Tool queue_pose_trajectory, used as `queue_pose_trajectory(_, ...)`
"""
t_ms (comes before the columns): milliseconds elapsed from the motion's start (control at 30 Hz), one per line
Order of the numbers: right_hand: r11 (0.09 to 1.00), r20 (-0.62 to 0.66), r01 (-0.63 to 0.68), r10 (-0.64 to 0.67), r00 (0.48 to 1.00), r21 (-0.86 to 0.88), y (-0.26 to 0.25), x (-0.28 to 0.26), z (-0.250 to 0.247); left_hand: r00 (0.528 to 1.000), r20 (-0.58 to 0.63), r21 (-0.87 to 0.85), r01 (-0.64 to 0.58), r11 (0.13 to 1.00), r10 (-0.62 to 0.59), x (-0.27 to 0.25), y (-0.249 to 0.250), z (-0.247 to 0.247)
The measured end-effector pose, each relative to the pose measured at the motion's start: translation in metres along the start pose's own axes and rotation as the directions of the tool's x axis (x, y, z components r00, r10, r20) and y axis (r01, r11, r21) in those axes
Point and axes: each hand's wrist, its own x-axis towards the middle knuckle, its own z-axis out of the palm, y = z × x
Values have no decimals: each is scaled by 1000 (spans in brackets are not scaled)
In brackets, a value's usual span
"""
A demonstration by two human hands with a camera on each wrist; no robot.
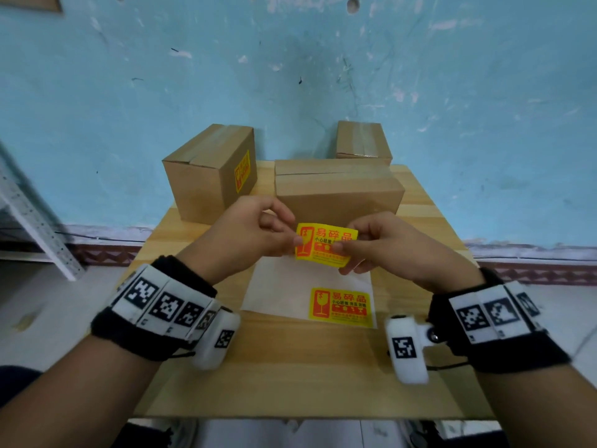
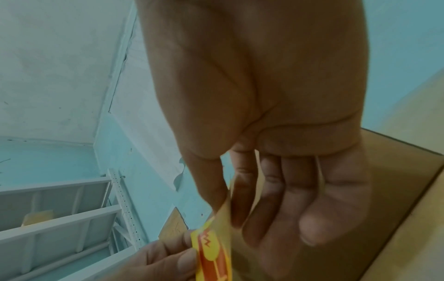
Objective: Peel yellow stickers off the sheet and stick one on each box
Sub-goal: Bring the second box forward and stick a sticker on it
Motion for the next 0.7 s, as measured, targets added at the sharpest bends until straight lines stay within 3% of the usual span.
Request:
queue_pose_trajectory(133,990,-154,41,-20,988,132,4,4,-2,999,-36,-85,31,996,-34,6,0,0)
queue_pose_trajectory(233,984,-260,101,-60,964,145,3,6,-3,995,-50,-246,75,966,-90,8,3,5)
queue_pose_trajectory(433,960,-311,149,-70,948,239,-2,0,-5,988,-151,-288,-42,957,-3,4,8,16)
queue_pose_trajectory(567,920,-364,175,-39,931,350,2,-3,-11,989,-122,-410,22,912,-79,3,7,19)
queue_pose_trajectory(700,930,-431,201,-53,901,306,-1,-7,-8,983,-116,-449,78,890,-145,2,3,25)
